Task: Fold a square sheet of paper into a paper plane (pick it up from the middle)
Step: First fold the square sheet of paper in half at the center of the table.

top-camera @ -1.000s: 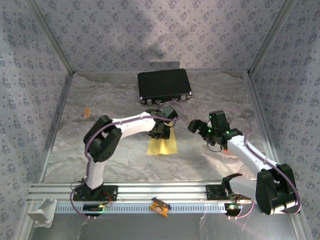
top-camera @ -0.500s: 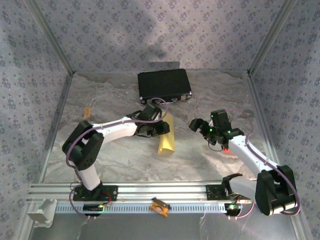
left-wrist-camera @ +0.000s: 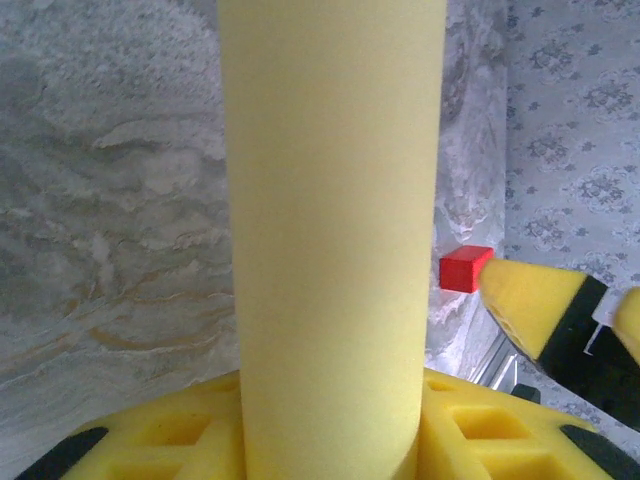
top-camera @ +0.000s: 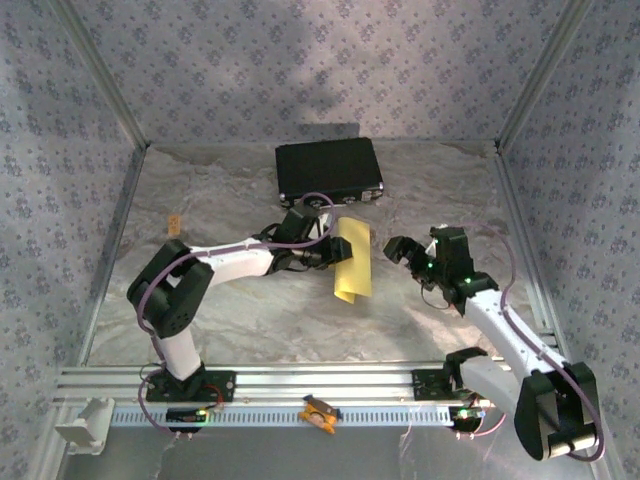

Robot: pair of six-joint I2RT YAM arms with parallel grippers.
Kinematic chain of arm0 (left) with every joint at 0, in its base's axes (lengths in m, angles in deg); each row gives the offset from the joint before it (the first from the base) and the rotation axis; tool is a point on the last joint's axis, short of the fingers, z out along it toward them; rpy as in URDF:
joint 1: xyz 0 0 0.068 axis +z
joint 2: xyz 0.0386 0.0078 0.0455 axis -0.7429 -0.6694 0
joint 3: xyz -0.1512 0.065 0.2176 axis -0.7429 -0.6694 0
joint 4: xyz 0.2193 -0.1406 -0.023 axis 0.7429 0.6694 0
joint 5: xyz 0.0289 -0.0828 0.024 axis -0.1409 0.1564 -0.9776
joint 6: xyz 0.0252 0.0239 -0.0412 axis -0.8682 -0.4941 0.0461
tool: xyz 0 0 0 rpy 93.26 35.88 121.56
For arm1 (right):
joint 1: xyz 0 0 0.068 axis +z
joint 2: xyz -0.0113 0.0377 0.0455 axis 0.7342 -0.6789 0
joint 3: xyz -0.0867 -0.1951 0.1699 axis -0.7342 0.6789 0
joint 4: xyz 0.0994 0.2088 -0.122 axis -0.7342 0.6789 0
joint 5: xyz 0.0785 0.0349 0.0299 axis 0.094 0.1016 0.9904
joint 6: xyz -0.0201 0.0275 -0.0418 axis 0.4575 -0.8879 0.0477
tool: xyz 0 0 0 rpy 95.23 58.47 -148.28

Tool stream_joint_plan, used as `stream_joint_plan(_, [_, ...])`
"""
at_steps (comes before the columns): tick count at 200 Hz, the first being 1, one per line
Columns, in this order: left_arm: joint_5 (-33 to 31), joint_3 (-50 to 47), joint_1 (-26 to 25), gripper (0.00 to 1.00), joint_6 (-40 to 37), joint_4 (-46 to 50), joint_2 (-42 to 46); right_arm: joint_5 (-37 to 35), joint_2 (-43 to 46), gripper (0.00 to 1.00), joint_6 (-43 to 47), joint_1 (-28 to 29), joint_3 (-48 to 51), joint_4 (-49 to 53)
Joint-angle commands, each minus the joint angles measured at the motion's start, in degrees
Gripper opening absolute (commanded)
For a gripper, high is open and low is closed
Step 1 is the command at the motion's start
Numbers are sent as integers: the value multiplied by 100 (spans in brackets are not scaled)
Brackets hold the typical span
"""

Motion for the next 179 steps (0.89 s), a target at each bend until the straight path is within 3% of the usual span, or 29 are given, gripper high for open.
stream_joint_plan(1, [188, -26, -9, 39, 62, -257, -135, -50, 183, 99, 79, -36, 84, -305])
stream_joint_plan(52, [293, -14, -4, 39, 105, -338, -327, 105, 77, 99, 197, -45, 9, -165])
stream_joint_plan(179, [-128, -319, 5, 42, 446, -541, -459, 769, -939, 98, 291, -44, -383, 93])
